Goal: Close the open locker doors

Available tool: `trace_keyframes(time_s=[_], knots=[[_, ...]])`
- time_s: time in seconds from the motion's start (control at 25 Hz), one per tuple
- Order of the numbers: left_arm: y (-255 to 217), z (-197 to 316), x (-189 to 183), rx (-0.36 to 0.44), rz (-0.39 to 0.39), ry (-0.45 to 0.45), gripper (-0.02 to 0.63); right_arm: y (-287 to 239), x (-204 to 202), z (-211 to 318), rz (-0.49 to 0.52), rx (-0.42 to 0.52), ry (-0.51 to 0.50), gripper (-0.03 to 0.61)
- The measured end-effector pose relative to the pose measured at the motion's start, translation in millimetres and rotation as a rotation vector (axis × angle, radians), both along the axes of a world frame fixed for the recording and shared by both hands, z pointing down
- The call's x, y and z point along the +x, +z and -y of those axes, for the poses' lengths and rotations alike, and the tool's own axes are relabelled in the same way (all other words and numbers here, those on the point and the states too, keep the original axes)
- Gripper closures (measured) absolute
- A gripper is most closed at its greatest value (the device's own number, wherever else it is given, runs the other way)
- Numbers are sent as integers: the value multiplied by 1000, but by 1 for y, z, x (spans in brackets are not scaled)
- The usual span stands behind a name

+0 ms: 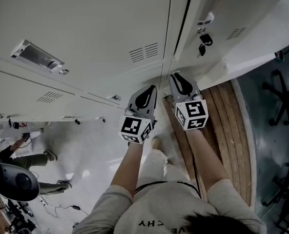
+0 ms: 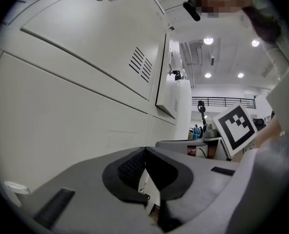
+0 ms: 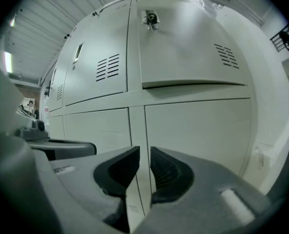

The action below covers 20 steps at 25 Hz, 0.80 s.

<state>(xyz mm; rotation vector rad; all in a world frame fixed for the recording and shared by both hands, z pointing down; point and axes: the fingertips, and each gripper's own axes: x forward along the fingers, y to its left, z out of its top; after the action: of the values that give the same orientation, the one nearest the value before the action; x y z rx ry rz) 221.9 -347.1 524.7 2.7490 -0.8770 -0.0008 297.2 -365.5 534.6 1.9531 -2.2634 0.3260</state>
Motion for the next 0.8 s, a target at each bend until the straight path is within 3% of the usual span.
trace_keyframes(time_s=[0.48, 0.8], knots=[[-29, -50, -48, 36, 0, -90, 615, -29, -32, -69, 0, 29, -95, 578], [-54, -110, -87, 68, -4, -153, 615, -58, -65, -135, 17, 67, -182, 580]])
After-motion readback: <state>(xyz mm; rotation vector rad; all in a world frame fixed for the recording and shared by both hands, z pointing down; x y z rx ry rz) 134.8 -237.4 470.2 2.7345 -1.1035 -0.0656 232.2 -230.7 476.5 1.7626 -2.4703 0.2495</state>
